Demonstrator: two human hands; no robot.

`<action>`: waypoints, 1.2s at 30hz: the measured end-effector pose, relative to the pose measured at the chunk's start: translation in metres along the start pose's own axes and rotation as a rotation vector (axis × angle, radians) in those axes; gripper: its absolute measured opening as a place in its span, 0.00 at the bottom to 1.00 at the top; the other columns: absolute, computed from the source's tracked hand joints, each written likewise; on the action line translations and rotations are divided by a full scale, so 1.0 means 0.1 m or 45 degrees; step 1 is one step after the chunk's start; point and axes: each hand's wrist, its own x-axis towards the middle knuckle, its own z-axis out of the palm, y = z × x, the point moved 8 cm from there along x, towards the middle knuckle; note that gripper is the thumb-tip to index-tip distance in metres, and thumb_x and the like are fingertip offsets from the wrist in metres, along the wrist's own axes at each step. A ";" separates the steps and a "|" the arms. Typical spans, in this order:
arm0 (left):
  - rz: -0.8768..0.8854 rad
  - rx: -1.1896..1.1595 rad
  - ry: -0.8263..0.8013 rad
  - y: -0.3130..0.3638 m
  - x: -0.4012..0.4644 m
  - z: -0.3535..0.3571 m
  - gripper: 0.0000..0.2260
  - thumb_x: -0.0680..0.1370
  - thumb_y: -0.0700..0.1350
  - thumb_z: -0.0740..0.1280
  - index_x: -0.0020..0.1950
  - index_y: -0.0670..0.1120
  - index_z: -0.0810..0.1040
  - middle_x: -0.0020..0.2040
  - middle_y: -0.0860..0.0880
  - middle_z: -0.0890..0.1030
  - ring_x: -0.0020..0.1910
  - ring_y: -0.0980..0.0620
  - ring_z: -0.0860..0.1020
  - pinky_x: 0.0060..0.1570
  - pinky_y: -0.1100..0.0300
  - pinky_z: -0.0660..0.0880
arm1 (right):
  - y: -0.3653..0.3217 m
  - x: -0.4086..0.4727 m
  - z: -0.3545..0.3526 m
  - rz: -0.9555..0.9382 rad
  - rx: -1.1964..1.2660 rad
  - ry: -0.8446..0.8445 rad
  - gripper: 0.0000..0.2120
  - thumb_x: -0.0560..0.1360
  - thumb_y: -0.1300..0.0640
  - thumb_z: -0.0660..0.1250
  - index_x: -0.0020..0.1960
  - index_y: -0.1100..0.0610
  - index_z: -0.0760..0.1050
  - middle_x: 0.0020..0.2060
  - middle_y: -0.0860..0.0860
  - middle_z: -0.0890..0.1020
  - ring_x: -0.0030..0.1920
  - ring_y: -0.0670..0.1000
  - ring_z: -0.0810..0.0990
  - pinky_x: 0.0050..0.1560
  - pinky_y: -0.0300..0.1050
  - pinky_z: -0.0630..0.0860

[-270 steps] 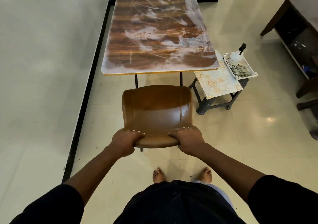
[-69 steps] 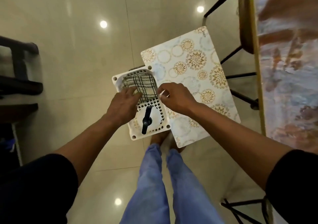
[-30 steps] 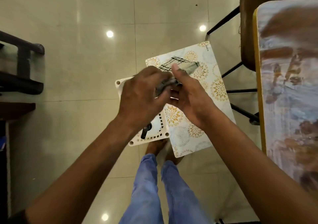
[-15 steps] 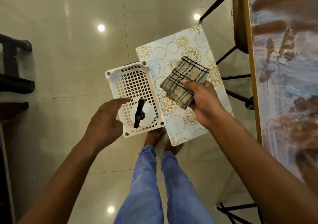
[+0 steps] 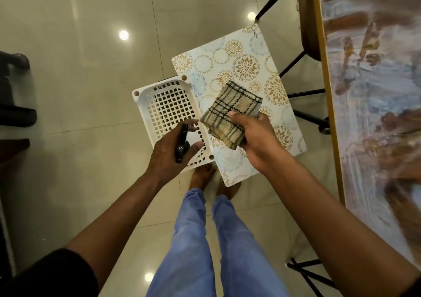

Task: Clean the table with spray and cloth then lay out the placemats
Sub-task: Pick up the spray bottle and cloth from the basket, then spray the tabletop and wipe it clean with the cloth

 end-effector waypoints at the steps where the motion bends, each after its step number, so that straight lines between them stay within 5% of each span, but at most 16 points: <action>1: 0.018 -0.004 0.017 0.03 0.00 0.00 0.19 0.83 0.56 0.70 0.73 0.56 0.75 0.61 0.59 0.83 0.40 0.52 0.81 0.49 0.50 0.81 | 0.00 -0.03 0.00 0.005 0.004 0.002 0.07 0.81 0.63 0.68 0.56 0.52 0.80 0.52 0.51 0.88 0.52 0.52 0.87 0.57 0.56 0.83; 6: 0.050 -0.090 0.017 0.23 0.08 -0.09 0.14 0.87 0.49 0.66 0.71 0.48 0.79 0.65 0.54 0.84 0.63 0.58 0.83 0.61 0.53 0.80 | -0.09 -0.26 -0.06 0.002 0.088 0.057 0.11 0.79 0.63 0.70 0.62 0.58 0.80 0.54 0.56 0.87 0.54 0.57 0.87 0.57 0.60 0.83; 8: 0.091 -0.197 0.041 0.43 0.07 -0.20 0.14 0.86 0.47 0.67 0.70 0.44 0.79 0.65 0.49 0.84 0.67 0.52 0.82 0.65 0.51 0.78 | -0.19 -0.40 -0.12 -0.013 0.121 0.074 0.09 0.79 0.63 0.70 0.58 0.57 0.81 0.53 0.55 0.87 0.52 0.55 0.87 0.55 0.56 0.84; 15: 0.280 -0.360 -0.002 1.41 -0.16 -0.57 0.05 0.85 0.42 0.65 0.60 0.43 0.78 0.55 0.46 0.82 0.58 0.44 0.82 0.60 0.46 0.78 | -0.56 -0.98 -0.39 -0.054 0.198 0.170 0.05 0.79 0.63 0.71 0.53 0.57 0.82 0.52 0.56 0.87 0.53 0.58 0.87 0.59 0.64 0.81; 20: 0.301 -0.417 -0.039 1.94 -0.31 -0.61 0.10 0.86 0.52 0.66 0.57 0.45 0.80 0.51 0.48 0.84 0.53 0.40 0.84 0.54 0.37 0.79 | -0.81 -1.56 -0.66 -0.100 0.250 0.237 0.06 0.79 0.62 0.71 0.55 0.55 0.82 0.50 0.53 0.88 0.53 0.57 0.87 0.57 0.61 0.81; 29: 0.444 -0.526 -0.390 2.93 -0.59 -0.30 0.13 0.83 0.51 0.68 0.54 0.41 0.81 0.46 0.45 0.84 0.47 0.39 0.85 0.48 0.38 0.81 | -0.79 -2.60 -1.33 -0.197 0.439 0.545 0.06 0.80 0.61 0.70 0.53 0.52 0.81 0.50 0.51 0.88 0.49 0.53 0.86 0.49 0.52 0.82; 36: 0.580 -0.469 -0.751 3.49 -0.82 0.28 0.12 0.82 0.52 0.70 0.55 0.44 0.84 0.46 0.46 0.86 0.47 0.42 0.88 0.48 0.39 0.84 | -0.43 -3.31 -1.86 -0.266 0.666 0.792 0.06 0.80 0.61 0.70 0.53 0.51 0.81 0.50 0.53 0.88 0.52 0.58 0.86 0.58 0.61 0.81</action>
